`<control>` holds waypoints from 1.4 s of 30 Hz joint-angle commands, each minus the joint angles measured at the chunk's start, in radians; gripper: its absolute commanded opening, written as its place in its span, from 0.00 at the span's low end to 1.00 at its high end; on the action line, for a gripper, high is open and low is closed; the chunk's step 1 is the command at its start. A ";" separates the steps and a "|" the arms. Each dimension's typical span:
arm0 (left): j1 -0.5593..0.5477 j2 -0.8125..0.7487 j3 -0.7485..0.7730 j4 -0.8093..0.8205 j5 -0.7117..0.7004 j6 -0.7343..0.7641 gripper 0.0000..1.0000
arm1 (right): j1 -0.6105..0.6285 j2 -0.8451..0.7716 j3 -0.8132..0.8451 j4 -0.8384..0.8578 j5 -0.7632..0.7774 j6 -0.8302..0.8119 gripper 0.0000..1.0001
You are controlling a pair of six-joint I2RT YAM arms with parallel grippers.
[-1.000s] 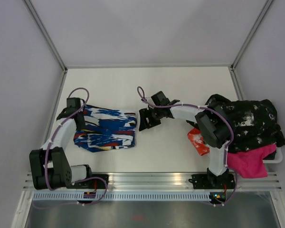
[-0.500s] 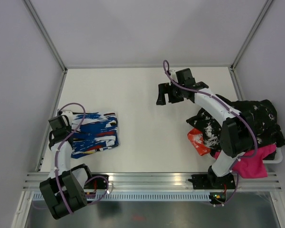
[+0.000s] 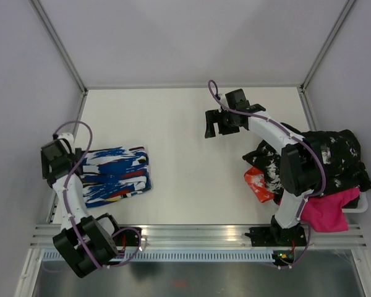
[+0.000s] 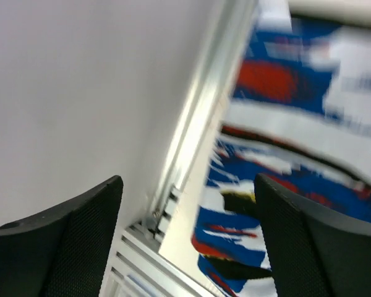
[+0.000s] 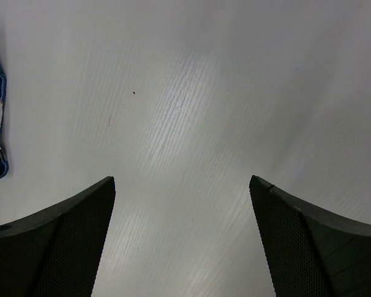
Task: Fold and stack the trousers
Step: Neatly place the folded trousers to the corner
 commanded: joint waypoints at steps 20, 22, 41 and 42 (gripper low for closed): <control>-0.616 0.484 0.539 -0.178 0.140 -0.993 0.39 | -0.094 0.108 0.125 -0.008 0.093 0.043 0.95; -0.631 0.522 0.527 -0.175 0.131 -0.990 0.30 | -0.102 0.107 0.106 -0.002 0.103 0.040 0.95; -0.691 0.607 0.243 -0.265 0.168 -1.122 0.02 | -0.110 0.151 0.085 0.025 0.127 0.077 0.95; -0.691 0.567 0.222 -0.267 0.168 -1.136 0.02 | -0.111 0.145 0.083 0.023 0.130 0.075 0.95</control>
